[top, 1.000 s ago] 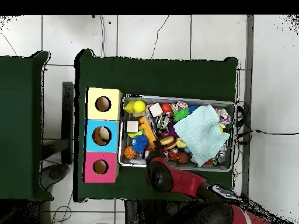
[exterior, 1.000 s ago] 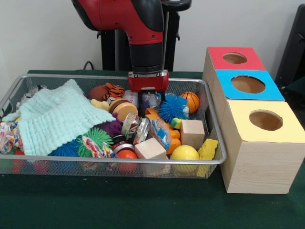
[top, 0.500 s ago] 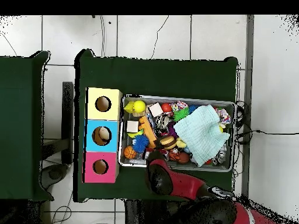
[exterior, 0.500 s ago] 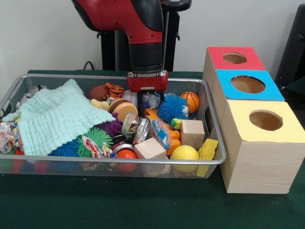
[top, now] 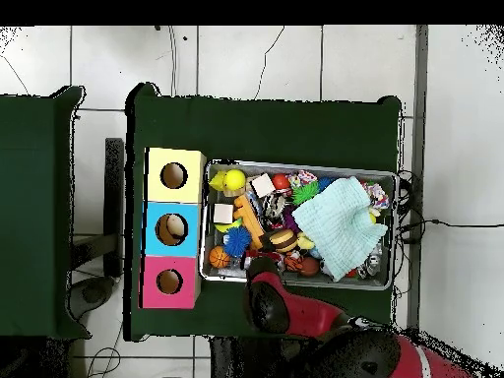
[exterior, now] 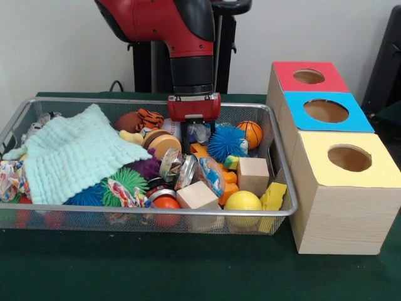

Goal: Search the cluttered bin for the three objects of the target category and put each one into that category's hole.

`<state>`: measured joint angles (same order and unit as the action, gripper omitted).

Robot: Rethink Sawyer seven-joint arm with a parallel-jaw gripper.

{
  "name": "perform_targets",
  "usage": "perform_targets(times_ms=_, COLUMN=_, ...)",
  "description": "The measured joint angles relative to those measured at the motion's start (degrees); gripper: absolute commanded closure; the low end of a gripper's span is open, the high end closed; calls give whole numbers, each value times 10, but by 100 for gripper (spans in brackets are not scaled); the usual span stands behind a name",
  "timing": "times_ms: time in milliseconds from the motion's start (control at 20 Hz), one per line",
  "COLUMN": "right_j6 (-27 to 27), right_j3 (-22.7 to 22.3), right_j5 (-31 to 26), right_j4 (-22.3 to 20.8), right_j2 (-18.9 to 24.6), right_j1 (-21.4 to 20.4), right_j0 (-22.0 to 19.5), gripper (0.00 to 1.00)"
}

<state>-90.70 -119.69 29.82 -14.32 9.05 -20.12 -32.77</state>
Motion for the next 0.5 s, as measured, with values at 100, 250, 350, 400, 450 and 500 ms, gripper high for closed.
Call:
perform_targets(times_ms=100, right_j6=0, right_j3=0, right_j5=3, right_j4=0, right_j2=0, right_j1=1, right_j0=0, gripper=100)
perform_targets(times_ms=250, right_j6=0, right_j3=0, right_j5=3, right_j4=0, right_j2=0, right_j1=1, right_j0=-1, gripper=100)
perform_targets(times_ms=350, right_j6=0, right_j3=0, right_j5=3, right_j4=0, right_j2=0, right_j1=1, right_j0=-1, gripper=100)
perform_targets(times_ms=400, right_j6=0, right_j3=0, right_j5=3, right_j4=0, right_j2=0, right_j1=1, right_j0=-1, gripper=100)
perform_targets(times_ms=450, right_j6=0, right_j3=0, right_j5=3, right_j4=0, right_j2=0, right_j1=1, right_j0=-1, gripper=100)
perform_targets(times_ms=500, right_j6=0, right_j3=0, right_j5=3, right_j4=0, right_j2=0, right_j1=1, right_j0=-1, gripper=100)
